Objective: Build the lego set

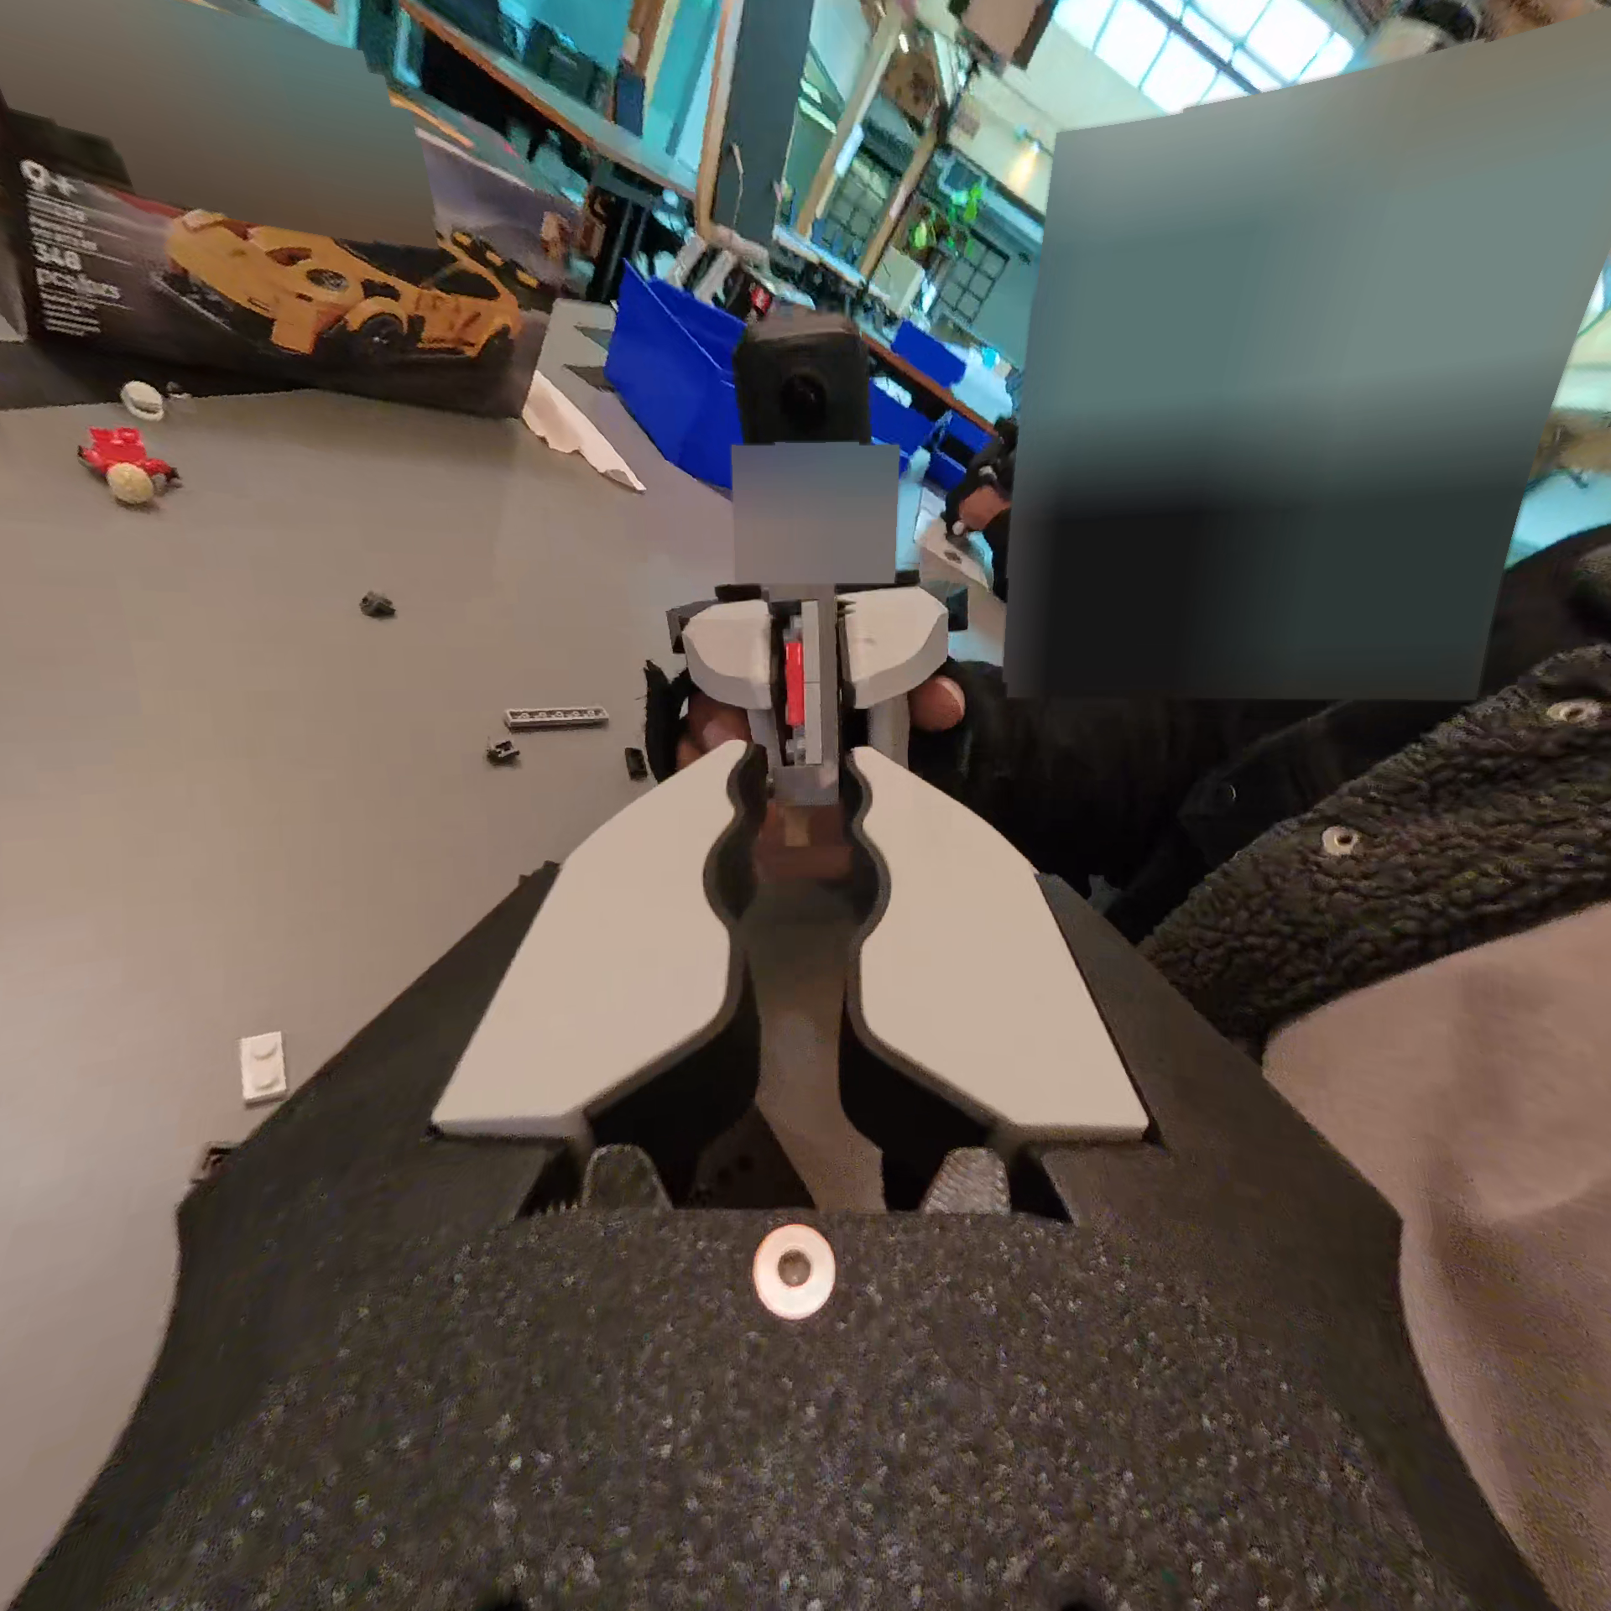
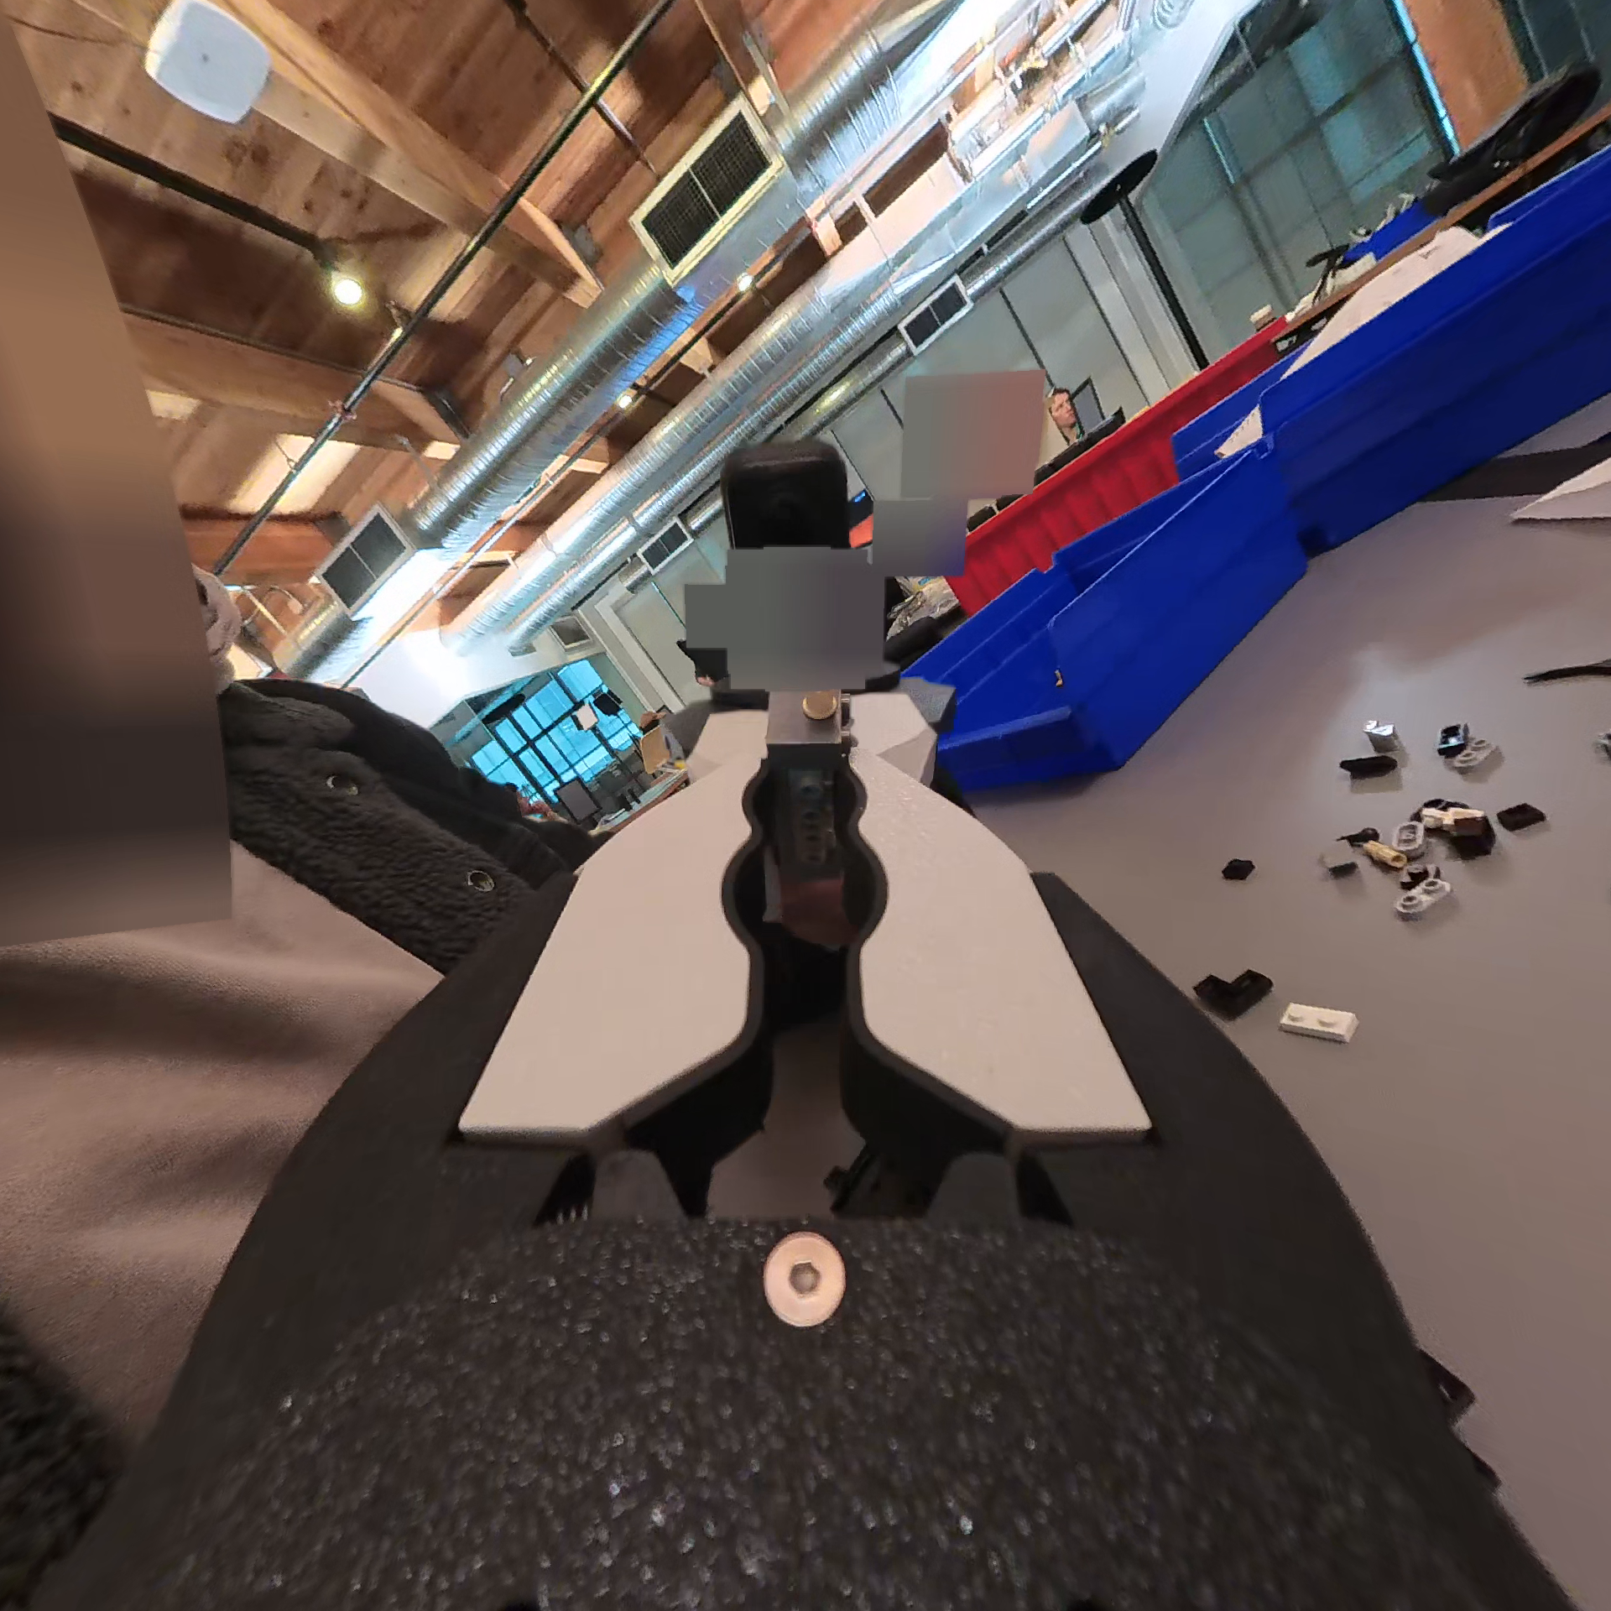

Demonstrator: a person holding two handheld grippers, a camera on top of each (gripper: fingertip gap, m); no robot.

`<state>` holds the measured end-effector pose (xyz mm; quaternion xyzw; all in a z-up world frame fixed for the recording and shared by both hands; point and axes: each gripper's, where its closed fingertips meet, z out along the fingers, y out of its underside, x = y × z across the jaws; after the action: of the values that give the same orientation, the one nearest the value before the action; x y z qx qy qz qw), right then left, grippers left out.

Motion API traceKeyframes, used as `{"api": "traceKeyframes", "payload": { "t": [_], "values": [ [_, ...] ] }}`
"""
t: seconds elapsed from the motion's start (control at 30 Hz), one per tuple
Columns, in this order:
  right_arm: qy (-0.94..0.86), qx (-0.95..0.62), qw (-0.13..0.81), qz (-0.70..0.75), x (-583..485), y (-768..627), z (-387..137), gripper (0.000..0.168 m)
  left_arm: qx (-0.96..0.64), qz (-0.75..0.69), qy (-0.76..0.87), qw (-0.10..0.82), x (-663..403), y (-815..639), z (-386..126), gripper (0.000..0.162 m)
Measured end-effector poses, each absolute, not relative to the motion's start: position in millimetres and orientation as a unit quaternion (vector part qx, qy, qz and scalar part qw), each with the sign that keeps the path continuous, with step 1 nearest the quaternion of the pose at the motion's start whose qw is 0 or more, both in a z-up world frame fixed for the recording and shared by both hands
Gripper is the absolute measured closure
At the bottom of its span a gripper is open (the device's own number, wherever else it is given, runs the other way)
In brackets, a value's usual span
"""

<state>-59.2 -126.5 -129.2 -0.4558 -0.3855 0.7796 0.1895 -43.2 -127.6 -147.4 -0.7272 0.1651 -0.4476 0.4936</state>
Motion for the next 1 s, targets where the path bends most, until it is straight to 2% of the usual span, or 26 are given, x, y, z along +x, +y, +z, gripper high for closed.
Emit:
{"api": "traceKeyframes", "payload": {
  "t": [0.13, 0.27, 0.4, 0.47, 0.53, 0.93, 1.0],
  "values": [
    [-0.442, -0.461, 0.177, 0.749, -56.4, -130.1, -138.1, 0.154, -0.755, -0.438, 0.235, 0.427, -51.8, -132.6, -149.7, 0.146],
    [-0.496, -0.464, 0.162, 0.715, -50.6, -130.3, -143.8, 0.141, -0.787, -0.433, 0.304, 0.317, -60.6, -142.7, -164.4, 0.146],
    [-0.556, -0.473, 0.166, 0.663, -51.7, -141.6, -160.8, 0.141, -0.796, -0.435, 0.359, 0.221, -57.5, -156.4, -183.9, 0.147],
    [-0.574, -0.478, 0.154, 0.646, -52.0, -147.5, -168.3, 0.150, -0.799, -0.428, 0.376, 0.194, -56.0, -159.4, -193.3, 0.146],
    [-0.600, -0.480, 0.154, 0.621, -51.6, -152.0, -178.2, 0.168, -0.799, -0.425, 0.383, 0.185, -54.8, -159.5, -197.3, 0.147],
    [-0.594, -0.492, 0.134, 0.623, -55.5, -158.1, -185.4, 0.168, -0.794, -0.432, 0.368, 0.218, -61.0, -156.1, -196.7, 0.147],
    [-0.593, -0.493, 0.134, 0.622, -55.3, -157.2, -185.3, 0.163, -0.792, -0.430, 0.372, 0.222, -60.7, -155.8, -196.0, 0.146]
  ]
}}
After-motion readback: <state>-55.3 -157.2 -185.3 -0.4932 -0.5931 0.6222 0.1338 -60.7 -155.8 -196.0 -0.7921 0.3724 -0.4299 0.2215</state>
